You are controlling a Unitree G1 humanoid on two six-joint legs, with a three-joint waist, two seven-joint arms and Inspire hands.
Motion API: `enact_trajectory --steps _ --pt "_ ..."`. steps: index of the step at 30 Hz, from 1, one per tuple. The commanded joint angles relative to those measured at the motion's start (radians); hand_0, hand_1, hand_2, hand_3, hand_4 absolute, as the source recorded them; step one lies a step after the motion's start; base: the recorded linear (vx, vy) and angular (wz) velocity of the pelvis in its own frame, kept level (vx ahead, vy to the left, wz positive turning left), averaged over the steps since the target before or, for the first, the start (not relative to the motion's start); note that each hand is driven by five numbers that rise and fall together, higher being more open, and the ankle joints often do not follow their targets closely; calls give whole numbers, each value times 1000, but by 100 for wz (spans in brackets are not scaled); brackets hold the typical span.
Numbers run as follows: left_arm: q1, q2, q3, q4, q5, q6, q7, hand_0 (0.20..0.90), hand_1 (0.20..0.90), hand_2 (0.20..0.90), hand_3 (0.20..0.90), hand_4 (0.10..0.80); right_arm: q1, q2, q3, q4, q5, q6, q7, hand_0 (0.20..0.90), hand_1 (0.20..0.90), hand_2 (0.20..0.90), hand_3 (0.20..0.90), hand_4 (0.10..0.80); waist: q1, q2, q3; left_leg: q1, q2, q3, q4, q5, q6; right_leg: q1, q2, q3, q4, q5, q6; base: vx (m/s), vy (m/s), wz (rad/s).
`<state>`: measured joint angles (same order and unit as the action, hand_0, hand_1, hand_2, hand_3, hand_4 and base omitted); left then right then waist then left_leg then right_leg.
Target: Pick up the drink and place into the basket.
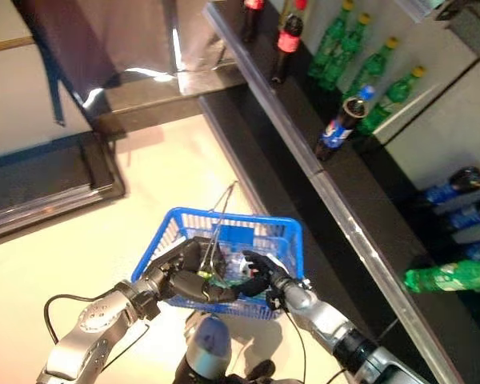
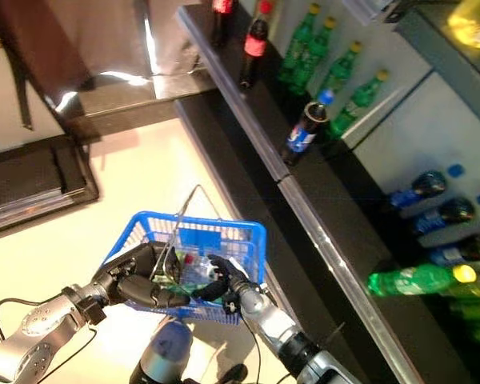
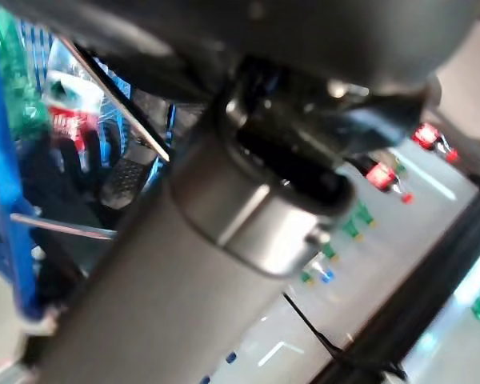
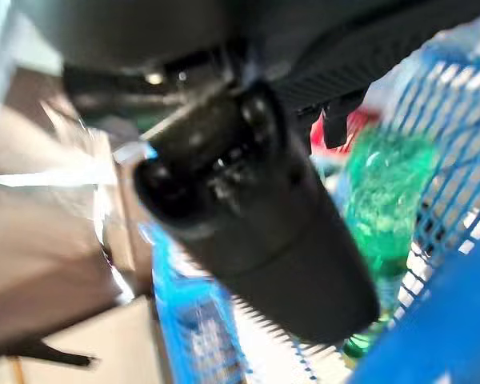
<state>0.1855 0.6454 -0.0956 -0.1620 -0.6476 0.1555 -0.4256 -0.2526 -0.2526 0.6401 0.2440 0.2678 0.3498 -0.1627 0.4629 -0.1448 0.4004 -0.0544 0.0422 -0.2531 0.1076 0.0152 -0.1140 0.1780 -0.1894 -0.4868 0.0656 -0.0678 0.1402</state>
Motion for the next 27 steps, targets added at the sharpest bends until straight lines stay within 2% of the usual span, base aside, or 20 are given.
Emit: enact_trajectory --steps 1,5,8,14,18,20,21,24,27 --pt "-77 -103 166 -239 -132 -359 -61 300 300 300 200 100 62 -133 -31 -170 15 -12 -11 900 900 900 900 800 -51 14 -111 34 24 18 -12 10 29 -18 -1 43 57 35 -13 45 24 -14" --pt "-18 -90 209 -212 -117 -394 -54 300 300 300 200 100 131 -229 -120 -356 -3 0 38 900 900 900 900 800 -80 18 -122 55 36 42 -18 4 29 -12 -1 57 58 30 -6 48 25 -15" --pt "20 -80 230 -177 -45 -456 -29 300 300 300 200 100 171 -276 -181 -451 3 -1 73 900 900 900 900 800 -98 17 -127 72 46 59 -19 -3 28 -9 0 68 62 27 -1 52 2 -8" --pt "101 -52 278 -122 1 -508 0 300 300 300 200 100 251 -352 -294 -588 132 -72 146 900 900 900 900 800 -128 11 -140 110 63 87 -31 -9 26 1 4 86 63 23 6 49 -7 -14" --pt "154 -55 281 -93 21 -526 14 300 300 300 200 100 318 -348 -324 -624 269 -167 244 900 900 900 900 800 -145 13 -158 137 70 107 -48 -12 24 8 5 97 57 22 12 31 7 -7" --pt "167 -60 275 -77 23 -531 28 300 300 300 200 100 337 -344 -323 -627 302 -185 286 900 900 900 900 800 -150 15 -165 144 71 113 -55 -12 23 8 4 100 54 23 14 12 19 -12" --pt "183 -73 255 -43 27 -538 66 300 300 300 200 100 371 -332 -312 -621 348 -194 352 900 900 900 900 800 -160 20 -179 154 72 124 -66 -10 22 10 1 104 49 24 16 6 34 -16" --pt "192 -95 216 48 92 -558 183 300 300 300 200 100 404 -311 -290 -570 387 -189 429 900 900 900 900 800 -174 29 -197 169 74 136 -85 -5 22 14 -4 110 35 29 17 -5 28 -16" --pt "199 -131 180 226 74 -557 287 300 300 300 200 100 452 -273 -259 -499 444 -195 493 900 900 900 900 800 -198 36 -224 182 78 168 -106 0 20 15 -11 123 2 46 21 -36 3 -12"
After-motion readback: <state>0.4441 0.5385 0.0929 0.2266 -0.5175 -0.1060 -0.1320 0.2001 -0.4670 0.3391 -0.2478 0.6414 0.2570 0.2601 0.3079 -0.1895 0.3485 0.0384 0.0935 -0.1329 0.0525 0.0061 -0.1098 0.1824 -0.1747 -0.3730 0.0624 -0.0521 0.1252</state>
